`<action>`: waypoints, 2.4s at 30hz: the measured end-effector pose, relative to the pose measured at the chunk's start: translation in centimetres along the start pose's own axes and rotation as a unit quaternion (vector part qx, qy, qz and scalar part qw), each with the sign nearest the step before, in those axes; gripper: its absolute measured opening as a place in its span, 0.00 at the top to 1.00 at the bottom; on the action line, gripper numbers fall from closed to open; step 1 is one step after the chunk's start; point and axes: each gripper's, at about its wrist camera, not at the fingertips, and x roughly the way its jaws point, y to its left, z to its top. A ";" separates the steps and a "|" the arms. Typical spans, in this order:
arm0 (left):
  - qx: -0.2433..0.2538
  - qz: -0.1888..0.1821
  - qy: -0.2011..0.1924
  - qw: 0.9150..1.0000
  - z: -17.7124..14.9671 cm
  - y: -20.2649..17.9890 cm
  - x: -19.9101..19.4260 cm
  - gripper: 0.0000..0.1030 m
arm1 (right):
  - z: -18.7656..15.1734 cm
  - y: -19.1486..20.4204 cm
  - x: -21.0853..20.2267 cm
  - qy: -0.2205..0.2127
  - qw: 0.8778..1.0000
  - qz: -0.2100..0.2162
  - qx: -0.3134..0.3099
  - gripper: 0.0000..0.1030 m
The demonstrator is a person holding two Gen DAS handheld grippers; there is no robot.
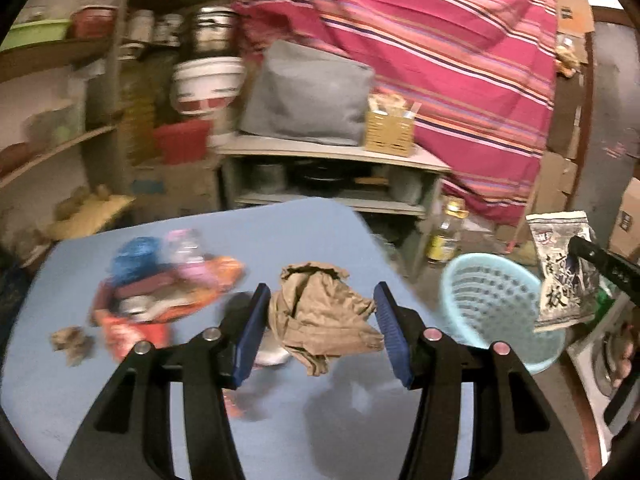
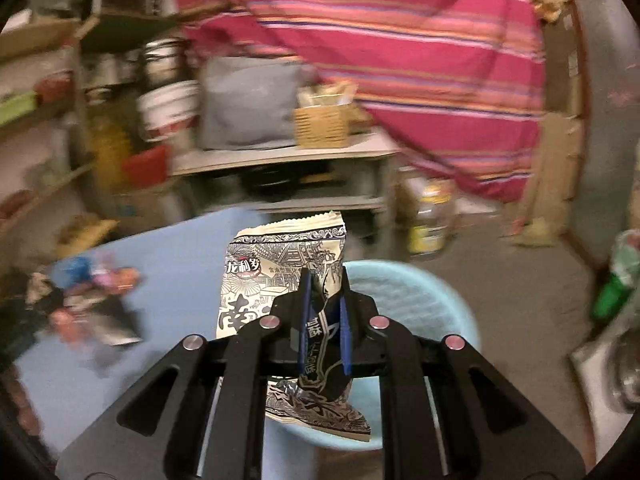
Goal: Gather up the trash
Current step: 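Carry both items to the blue wastebasket and open both tools to drop them, then grasp the dark pouch with the right tool while the left tool grasps the red wrapper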
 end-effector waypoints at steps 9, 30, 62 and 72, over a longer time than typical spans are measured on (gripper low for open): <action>0.042 -0.086 0.024 0.995 1.1 -11.9 6.8 0.48 | -1.8 -6.8 1.8 0.013 0.997 -0.064 0.049 0.87; 0.093 -0.086 0.046 0.991 1.2 -17.1 13.9 0.23 | -1.7 -8.3 5.9 0.035 0.995 -0.071 0.067 0.87; 0.064 0.072 0.006 0.995 -0.6 2.4 3.8 0.08 | -2.4 2.4 7.0 0.052 0.997 -0.009 0.060 0.04; 0.021 0.157 0.003 0.987 -3.0 14.8 1.7 0.05 | -3.0 13.8 7.2 0.053 0.996 0.059 -0.036 0.04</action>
